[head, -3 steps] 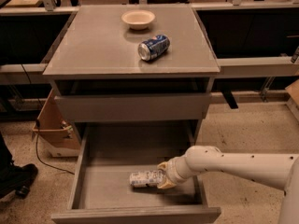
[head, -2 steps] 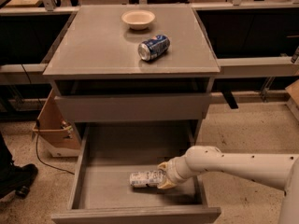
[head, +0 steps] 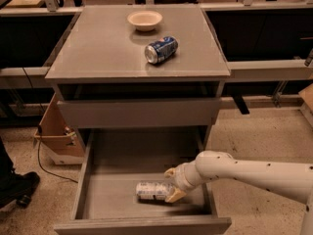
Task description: Place blue plastic bottle into middle drawer
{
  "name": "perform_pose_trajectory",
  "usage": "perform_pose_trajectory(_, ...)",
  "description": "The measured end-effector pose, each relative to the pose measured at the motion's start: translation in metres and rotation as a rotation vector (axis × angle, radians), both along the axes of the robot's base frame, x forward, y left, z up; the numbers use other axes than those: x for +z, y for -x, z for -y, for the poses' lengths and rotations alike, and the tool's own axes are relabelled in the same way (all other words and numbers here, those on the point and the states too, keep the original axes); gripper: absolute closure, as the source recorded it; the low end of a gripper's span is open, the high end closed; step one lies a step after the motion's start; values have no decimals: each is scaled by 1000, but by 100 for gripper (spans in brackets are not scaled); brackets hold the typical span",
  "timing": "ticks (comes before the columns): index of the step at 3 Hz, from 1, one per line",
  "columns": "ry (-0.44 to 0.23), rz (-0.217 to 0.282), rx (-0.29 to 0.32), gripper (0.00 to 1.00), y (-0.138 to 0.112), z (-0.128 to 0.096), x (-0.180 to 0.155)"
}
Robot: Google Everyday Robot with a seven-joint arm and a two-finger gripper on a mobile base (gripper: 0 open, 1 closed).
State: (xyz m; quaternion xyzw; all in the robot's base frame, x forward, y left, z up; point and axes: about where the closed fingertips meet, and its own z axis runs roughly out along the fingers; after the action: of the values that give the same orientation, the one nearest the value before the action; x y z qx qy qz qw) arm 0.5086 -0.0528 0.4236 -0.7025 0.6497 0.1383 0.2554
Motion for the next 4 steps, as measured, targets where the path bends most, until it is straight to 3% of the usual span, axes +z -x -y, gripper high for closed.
perform_pose_trajectory(1,-24,11,-6,0,0,0,9)
perform_pose_trajectory(2,-46,10,-22,0,-5,11,39)
perform_pose_trajectory(3,-33,-14,-32,0,-5,40,90)
perform_pose_trajectory(4,-5,-2,-65,0,14,80,162)
